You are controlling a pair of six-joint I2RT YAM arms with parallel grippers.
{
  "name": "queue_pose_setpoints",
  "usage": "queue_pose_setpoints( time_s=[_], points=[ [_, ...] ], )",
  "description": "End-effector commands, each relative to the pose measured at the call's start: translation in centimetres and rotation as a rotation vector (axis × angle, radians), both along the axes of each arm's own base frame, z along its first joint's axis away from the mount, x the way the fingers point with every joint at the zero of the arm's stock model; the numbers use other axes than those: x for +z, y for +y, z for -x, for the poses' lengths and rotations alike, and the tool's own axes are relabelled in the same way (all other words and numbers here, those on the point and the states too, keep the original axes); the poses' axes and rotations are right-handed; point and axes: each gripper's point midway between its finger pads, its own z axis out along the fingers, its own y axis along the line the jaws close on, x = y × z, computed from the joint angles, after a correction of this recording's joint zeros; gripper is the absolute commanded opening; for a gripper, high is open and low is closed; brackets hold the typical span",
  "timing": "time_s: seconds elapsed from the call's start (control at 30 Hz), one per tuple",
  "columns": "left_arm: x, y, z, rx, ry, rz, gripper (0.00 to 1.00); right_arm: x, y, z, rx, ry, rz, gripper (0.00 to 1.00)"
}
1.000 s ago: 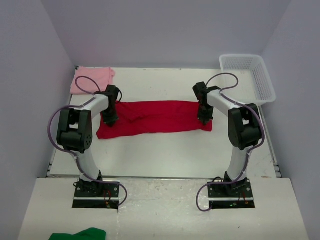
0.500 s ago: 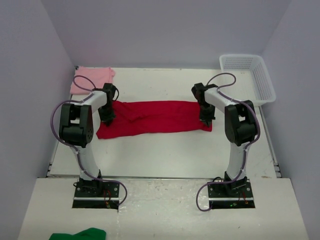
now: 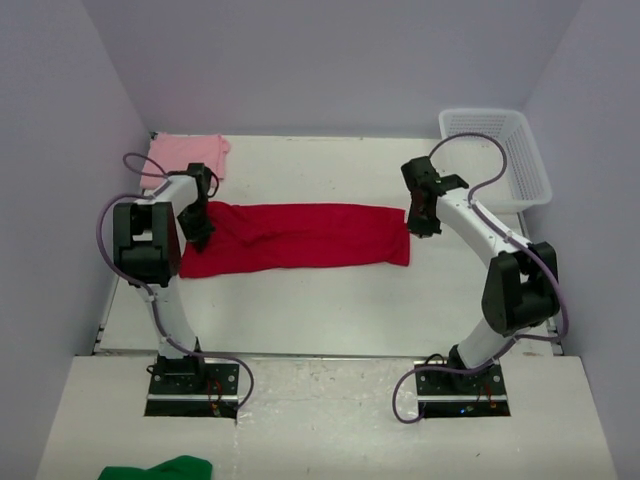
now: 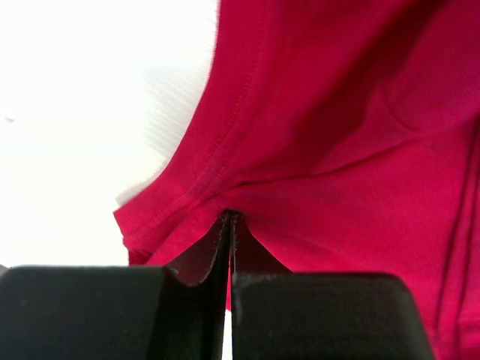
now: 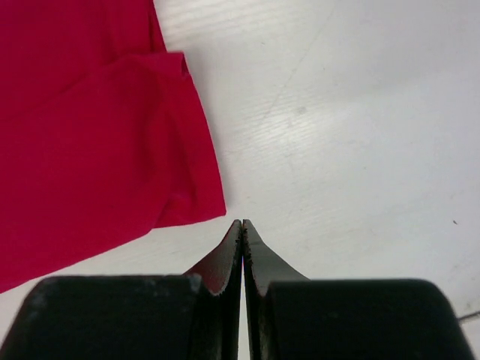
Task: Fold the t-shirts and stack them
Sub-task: Fold the other side of the tshirt into a rectangle
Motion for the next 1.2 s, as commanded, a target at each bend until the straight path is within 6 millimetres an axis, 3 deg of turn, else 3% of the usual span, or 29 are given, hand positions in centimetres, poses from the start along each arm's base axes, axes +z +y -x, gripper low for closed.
queue_pose_setpoints(
  time_s=[0.0,0.33,0.4,0.6,0.8,1.17],
  points=[
    [-0.6,3.8,0.0,0.118,0.015,-0.059,0.00,0.1,2.6,-1.2,0.053,-0.066,-0.134,0.00],
    [0.2,5.6,-1.3,0.130,0.028,-0.121,0.00,-2.2,9.8,-0.2,0.256,-0.047,-0.292,0.00],
    [0.2,5.5,-1.3,0.128,0.026,-0.112,0.00,-2.7,10.4,0.2,0.273,-0.044,-0.306,0.00],
    [0.3,5.4,-1.4,0.120,0.015,-0.105,0.00,-4.0,10.4,0.1,0.261,-0.029,-0.299,0.00],
    [1.3,5.9,-1.4,0.132,0.000,-0.137,0.00,-6.6,9.4,0.8,0.189,0.035,-0.242,0.00],
    [1.5,6.6,-1.1,0.144,0.010,-0.180,0.00,-10.3,8.4,3.3,0.022,0.159,-0.157,0.00]
  ],
)
